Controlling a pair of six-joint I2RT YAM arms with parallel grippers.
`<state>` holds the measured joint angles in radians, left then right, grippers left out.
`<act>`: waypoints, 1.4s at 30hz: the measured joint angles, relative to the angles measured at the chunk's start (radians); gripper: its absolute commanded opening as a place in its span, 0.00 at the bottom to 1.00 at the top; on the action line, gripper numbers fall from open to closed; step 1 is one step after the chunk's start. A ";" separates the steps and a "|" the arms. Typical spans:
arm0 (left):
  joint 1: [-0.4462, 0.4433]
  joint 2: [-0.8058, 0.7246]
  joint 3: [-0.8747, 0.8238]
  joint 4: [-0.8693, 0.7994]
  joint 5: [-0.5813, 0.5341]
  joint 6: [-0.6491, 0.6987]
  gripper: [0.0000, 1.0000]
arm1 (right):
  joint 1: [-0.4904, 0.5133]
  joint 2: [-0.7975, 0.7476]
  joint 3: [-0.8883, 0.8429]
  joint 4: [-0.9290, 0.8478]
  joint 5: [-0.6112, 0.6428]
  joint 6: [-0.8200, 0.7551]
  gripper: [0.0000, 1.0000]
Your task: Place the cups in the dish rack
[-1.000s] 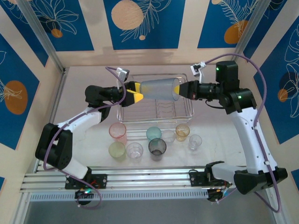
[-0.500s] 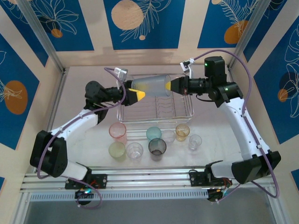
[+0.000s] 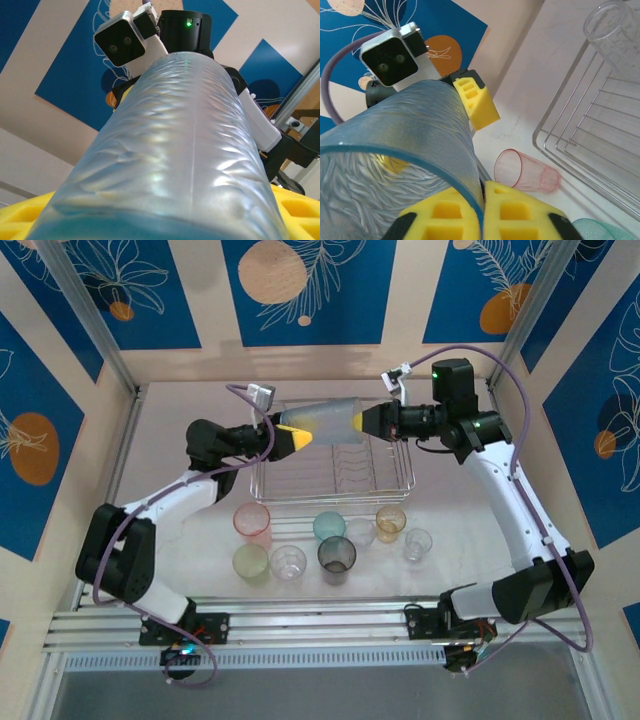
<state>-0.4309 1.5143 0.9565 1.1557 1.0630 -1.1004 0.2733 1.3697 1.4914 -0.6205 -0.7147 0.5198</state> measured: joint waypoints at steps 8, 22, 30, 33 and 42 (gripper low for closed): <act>-0.014 -0.196 0.084 -0.763 -0.262 0.414 0.00 | -0.019 0.023 0.027 -0.101 0.219 -0.005 0.61; -0.017 0.141 0.664 -1.979 -1.006 0.806 0.00 | -0.204 -0.262 -0.241 -0.243 0.624 -0.056 0.62; -0.050 0.320 0.787 -2.150 -1.218 0.873 0.00 | -0.236 -0.275 -0.338 -0.275 0.648 -0.074 0.62; -0.068 0.362 0.822 -2.164 -1.266 0.887 0.00 | -0.241 -0.287 -0.340 -0.276 0.648 -0.074 0.62; -0.079 0.473 0.891 -2.183 -1.311 0.913 0.00 | -0.244 -0.289 -0.345 -0.275 0.648 -0.085 0.62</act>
<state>-0.5095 1.9869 1.8477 -1.0275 -0.2478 -0.1871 0.0292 1.0809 1.1465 -0.8959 -0.0666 0.4347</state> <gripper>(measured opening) 0.687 0.620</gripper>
